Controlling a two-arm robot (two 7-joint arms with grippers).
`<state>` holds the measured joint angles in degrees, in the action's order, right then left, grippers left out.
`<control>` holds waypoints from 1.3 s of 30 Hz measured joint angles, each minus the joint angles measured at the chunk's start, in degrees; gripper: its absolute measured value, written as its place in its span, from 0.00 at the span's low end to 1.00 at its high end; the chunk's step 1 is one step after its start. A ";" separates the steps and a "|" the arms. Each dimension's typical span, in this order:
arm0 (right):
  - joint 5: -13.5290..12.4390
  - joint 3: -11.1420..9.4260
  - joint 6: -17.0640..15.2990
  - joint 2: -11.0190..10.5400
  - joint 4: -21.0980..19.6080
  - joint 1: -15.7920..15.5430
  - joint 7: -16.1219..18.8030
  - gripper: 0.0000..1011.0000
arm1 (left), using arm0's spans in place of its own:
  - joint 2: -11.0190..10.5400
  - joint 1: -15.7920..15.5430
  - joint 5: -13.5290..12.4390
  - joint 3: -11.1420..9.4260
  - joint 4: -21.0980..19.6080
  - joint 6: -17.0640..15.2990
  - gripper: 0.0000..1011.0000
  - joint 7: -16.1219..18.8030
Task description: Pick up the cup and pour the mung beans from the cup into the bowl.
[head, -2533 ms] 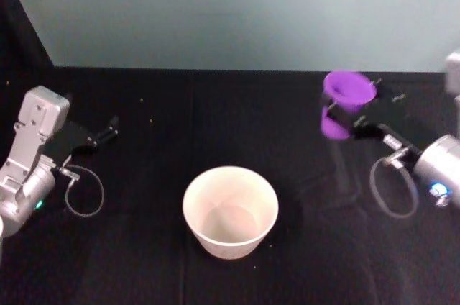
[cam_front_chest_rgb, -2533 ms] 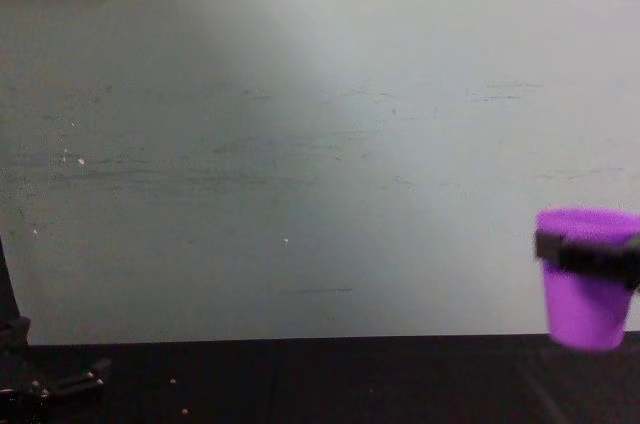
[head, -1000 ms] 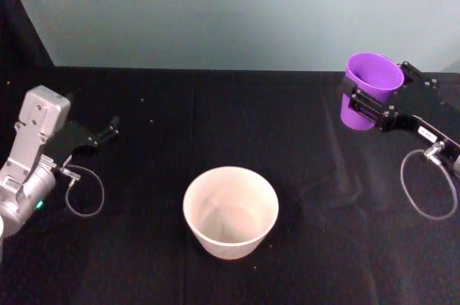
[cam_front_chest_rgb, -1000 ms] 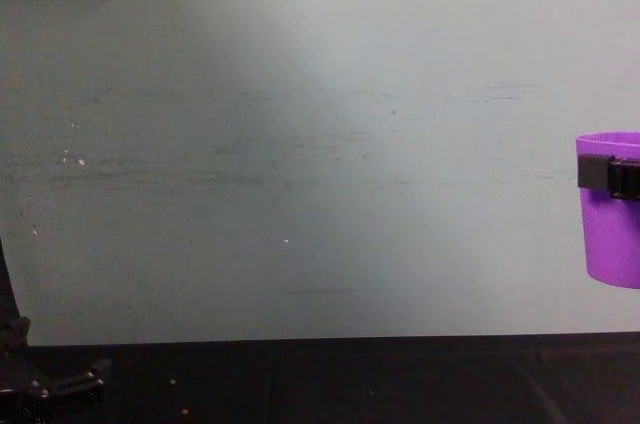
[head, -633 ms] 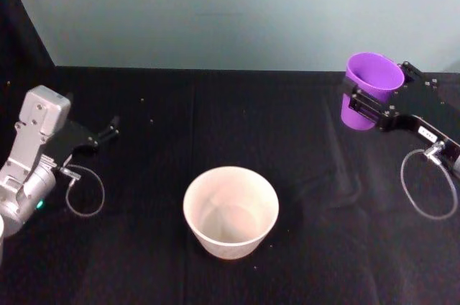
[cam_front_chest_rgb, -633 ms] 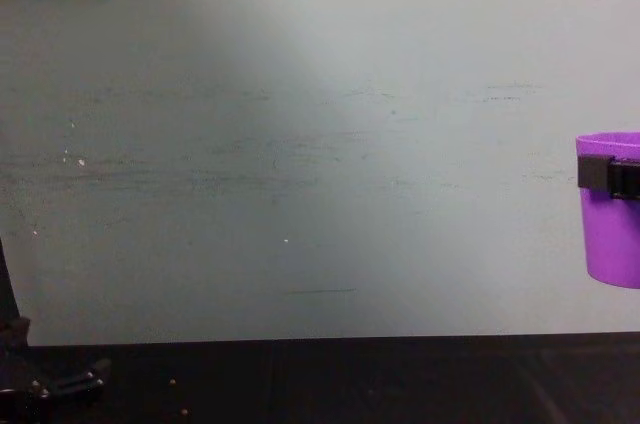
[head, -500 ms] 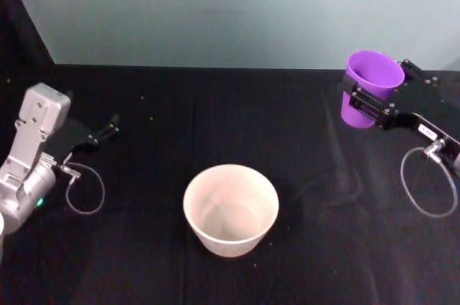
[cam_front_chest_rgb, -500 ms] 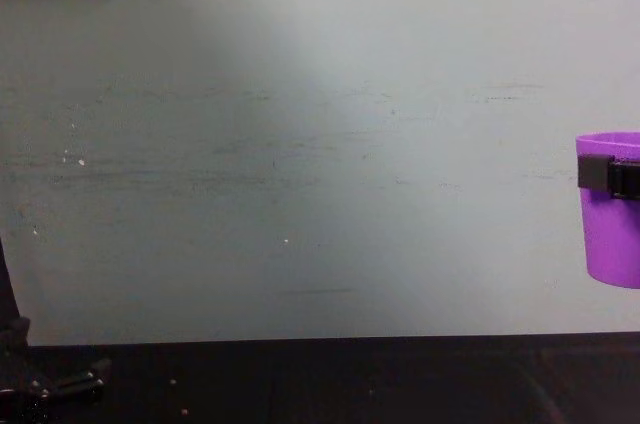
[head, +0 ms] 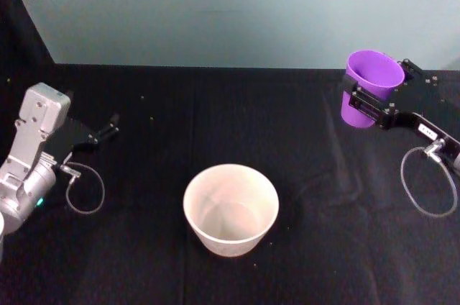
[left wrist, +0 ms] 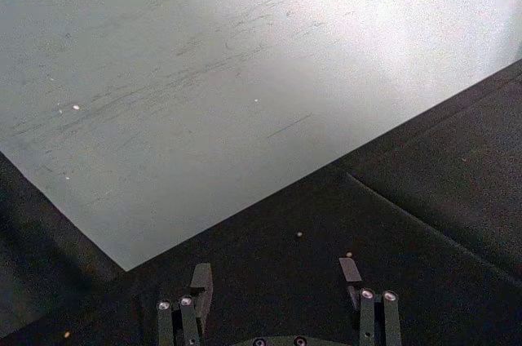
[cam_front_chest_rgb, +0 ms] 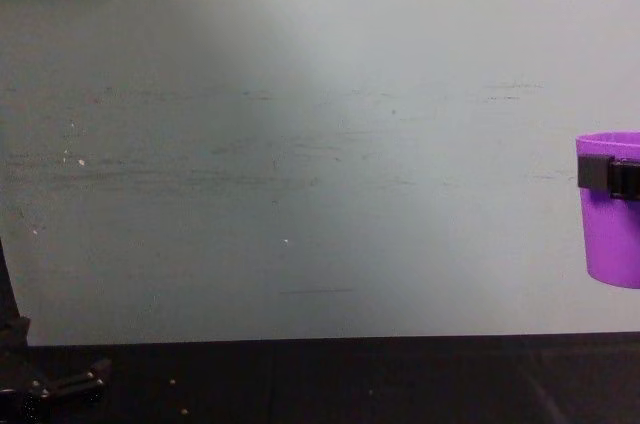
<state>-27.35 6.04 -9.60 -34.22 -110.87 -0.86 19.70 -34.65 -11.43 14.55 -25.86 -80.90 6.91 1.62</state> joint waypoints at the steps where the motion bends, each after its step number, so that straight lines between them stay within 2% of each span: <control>1: 0.00 0.00 0.00 0.00 0.00 0.00 0.00 0.72 | 0.00 0.00 0.00 0.00 0.00 0.00 1.00 0.00; 39: 0.00 0.00 0.00 0.00 -0.01 0.00 0.00 0.72 | 0.00 0.00 0.00 0.00 0.00 0.00 1.00 0.00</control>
<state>-27.35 6.04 -9.61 -34.22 -110.87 -0.86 19.70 -34.65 -11.43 14.55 -25.86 -80.90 6.90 1.62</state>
